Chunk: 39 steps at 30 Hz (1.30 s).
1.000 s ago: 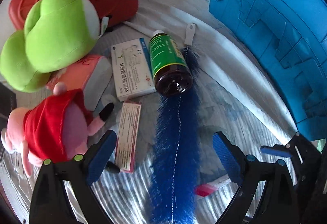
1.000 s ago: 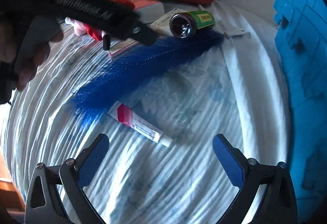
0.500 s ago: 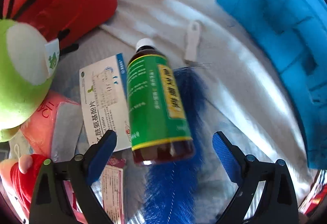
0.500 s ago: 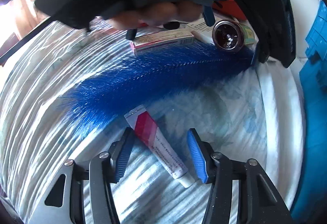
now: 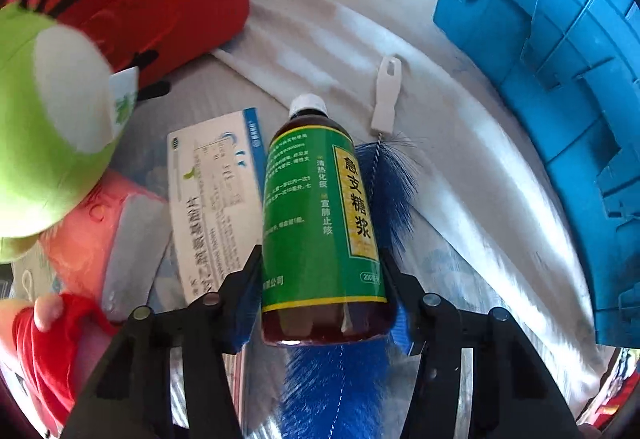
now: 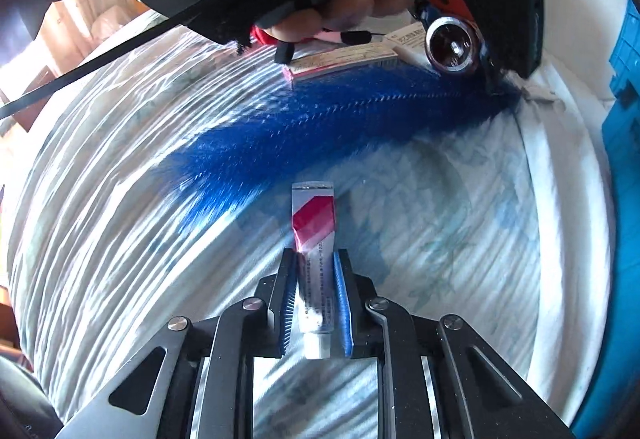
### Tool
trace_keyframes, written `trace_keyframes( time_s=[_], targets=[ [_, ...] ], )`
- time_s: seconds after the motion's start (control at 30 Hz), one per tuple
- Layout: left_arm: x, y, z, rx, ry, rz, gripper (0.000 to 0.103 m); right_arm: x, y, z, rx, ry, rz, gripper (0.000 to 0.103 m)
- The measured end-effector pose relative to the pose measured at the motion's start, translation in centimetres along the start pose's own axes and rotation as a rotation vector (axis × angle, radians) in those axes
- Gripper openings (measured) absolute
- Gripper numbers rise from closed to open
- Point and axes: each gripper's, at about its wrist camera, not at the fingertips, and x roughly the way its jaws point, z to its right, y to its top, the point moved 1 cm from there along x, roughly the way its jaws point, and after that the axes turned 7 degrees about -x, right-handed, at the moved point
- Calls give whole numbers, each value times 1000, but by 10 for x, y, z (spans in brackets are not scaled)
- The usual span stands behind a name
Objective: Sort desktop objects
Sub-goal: 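Grasp the green medicine bottle with left tool while right tool grasps the ointment tube, then lift and carry the green bottle and ointment tube over the blue crate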
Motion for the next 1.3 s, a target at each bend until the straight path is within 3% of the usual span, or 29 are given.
trace_keyframes(
  time_s=[0.2, 0.9, 1.3],
  targets=[
    [-25, -16, -9, -24, -3, 47, 51, -12, -7, -2, 33, 4, -17, 18],
    [-71, -89, -25, -126, 15, 73, 51, -63, -21, 2, 126, -42, -49, 18],
    [-116, -133, -34, -175, 22, 96, 51, -98, -20, -5, 157, -65, -42, 18]
  ],
)
